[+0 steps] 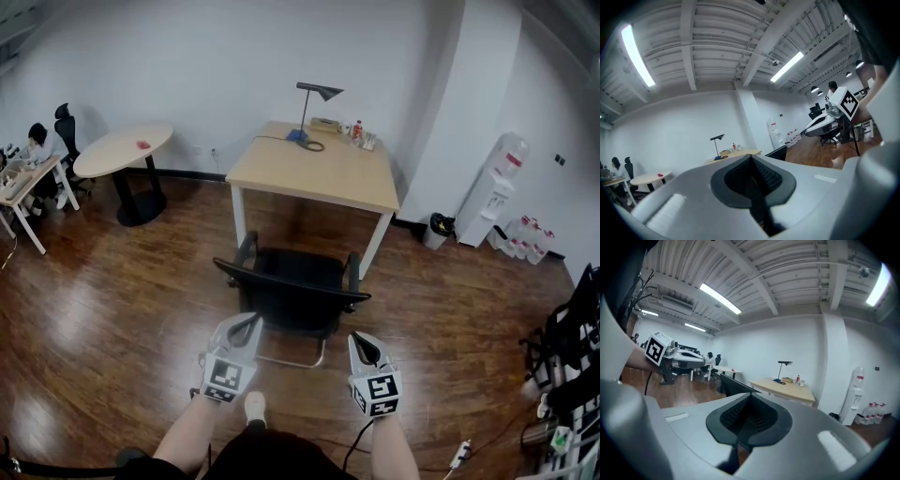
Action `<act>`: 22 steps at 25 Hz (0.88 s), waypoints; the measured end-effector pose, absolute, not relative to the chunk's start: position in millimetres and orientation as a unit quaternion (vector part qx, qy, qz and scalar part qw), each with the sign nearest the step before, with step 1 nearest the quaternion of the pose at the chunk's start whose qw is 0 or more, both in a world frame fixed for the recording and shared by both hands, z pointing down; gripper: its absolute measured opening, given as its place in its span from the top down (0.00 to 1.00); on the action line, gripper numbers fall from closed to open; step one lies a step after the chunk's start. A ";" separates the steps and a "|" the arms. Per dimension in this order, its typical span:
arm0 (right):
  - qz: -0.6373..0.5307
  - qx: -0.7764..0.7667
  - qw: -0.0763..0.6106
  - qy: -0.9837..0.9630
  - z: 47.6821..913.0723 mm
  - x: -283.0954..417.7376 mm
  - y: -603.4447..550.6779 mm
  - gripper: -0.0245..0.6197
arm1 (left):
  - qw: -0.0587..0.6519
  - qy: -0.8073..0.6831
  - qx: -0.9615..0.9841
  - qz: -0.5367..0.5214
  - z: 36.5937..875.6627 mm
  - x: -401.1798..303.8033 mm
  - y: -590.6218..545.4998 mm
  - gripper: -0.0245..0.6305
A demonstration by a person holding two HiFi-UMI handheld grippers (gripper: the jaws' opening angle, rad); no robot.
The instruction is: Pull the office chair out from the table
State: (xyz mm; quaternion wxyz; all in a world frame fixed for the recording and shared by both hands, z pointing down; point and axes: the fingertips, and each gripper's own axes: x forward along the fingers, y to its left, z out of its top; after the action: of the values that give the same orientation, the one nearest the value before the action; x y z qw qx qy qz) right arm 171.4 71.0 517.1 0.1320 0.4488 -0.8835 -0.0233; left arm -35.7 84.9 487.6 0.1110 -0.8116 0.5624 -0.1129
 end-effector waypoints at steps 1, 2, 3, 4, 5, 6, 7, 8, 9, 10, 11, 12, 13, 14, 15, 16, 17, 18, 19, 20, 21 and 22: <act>-0.020 0.451 0.123 -0.884 514.3 174.8 79.2 0.94 | 0.116 0.557 -0.815 -0.112 485.5 -30.7 93.7 0.96; -0.018 0.453 0.115 -0.884 512.9 178.2 87.8 0.94 | 0.123 0.551 -0.818 -0.111 483.8 -26.0 103.0 0.96; -0.017 0.455 0.109 -0.884 512.4 181.7 96.7 0.94 | 0.127 0.547 -0.820 -0.109 482.9 -22.2 112.2 0.96; -0.015 0.457 0.102 -0.884 511.8 184.9 105.5 0.94 | 0.127 0.544 -0.822 -0.107 482.7 -19.7 120.7 0.96; -0.011 0.457 0.094 -0.884 510.9 187.8 114.2 0.94 | 0.121 0.545 -0.824 -0.102 482.9 -18.9 128.0 0.96; -0.005 0.458 0.086 -0.885 509.9 190.6 122.7 0.94 | 0.110 0.547 -0.824 -0.093 483.5 -19.7 134.3 0.96; 0.002 0.459 0.077 -0.885 508.8 193.6 131.0 0.94 | 0.094 0.552 -0.825 -0.080 484.8 -21.7 140.1 0.96; 0.009 0.460 0.069 -0.885 507.8 197.0 138.8 0.94 | 0.078 0.558 -0.823 -0.066 487.0 -24.4 145.5 0.96; 0.016 0.462 0.060 -0.885 507.1 201.0 145.7 0.94 | 0.063 0.566 -0.820 -0.054 489.8 -27.4 150.5 0.96; 0.023 0.465 0.051 -0.883 506.5 205.4 151.4 0.94 | 0.050 0.573 -0.817 -0.044 492.5 -30.4 155.3 0.96; 0.029 0.468 0.043 -0.882 505.6 209.6 155.7 0.94 | 0.041 0.580 -0.813 -0.036 494.0 -32.6 159.7 0.96; 0.033 0.470 0.036 -0.881 504.6 213.5 158.9 0.94 | 0.035 0.584 -0.810 -0.029 493.9 -33.5 163.8 0.96; 0.038 0.471 0.030 -0.881 504.0 217.5 161.4 0.94 | 0.030 0.587 -0.809 -0.023 493.0 -33.5 167.9 0.96; 0.041 0.472 0.025 -0.880 504.3 221.4 163.6 0.94 | 0.027 0.589 -0.807 -0.018 492.4 -32.7 172.3 0.96; 0.044 0.472 0.022 -0.880 504.5 224.9 165.9 0.94 | 0.024 0.591 -0.806 -0.015 492.0 -31.5 176.7 0.96; 0.045 0.472 0.021 -0.880 504.0 227.5 168.5 0.94 | 0.022 0.593 -0.805 -0.012 491.8 -30.1 180.8 0.96; 0.046 0.472 0.021 -0.880 502.8 229.2 171.4 0.94 | 0.020 0.594 -0.804 -0.010 491.7 -28.5 184.6 0.96; 0.045 0.470 0.022 -0.881 501.3 230.4 174.5 0.94 | 0.019 0.595 -0.804 -0.008 491.5 -26.4 188.0 0.96; 0.042 0.469 0.021 -0.882 500.0 231.3 177.4 0.94 | 0.021 0.594 -0.804 -0.006 490.6 -23.9 191.0 0.96; 0.038 0.468 0.020 -0.883 498.7 231.9 179.7 0.94 | 0.026 0.592 -0.806 -0.005 488.8 -21.2 193.2 0.96; 0.030 0.468 0.021 -0.883 496.5 231.6 181.1 0.94 | 0.032 0.589 -0.807 -0.004 486.7 -19.6 194.4 0.96; 0.021 0.468 0.024 -0.883 493.5 230.3 181.7 0.94 | 0.036 0.589 -0.808 -0.003 485.0 -19.8 194.6 0.96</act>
State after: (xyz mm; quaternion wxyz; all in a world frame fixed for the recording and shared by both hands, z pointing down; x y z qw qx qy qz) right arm 230.3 181.7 493.5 0.0242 0.4684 -0.8829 0.0208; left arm -19.8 194.6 485.0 0.0361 -0.8076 0.5887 -0.0027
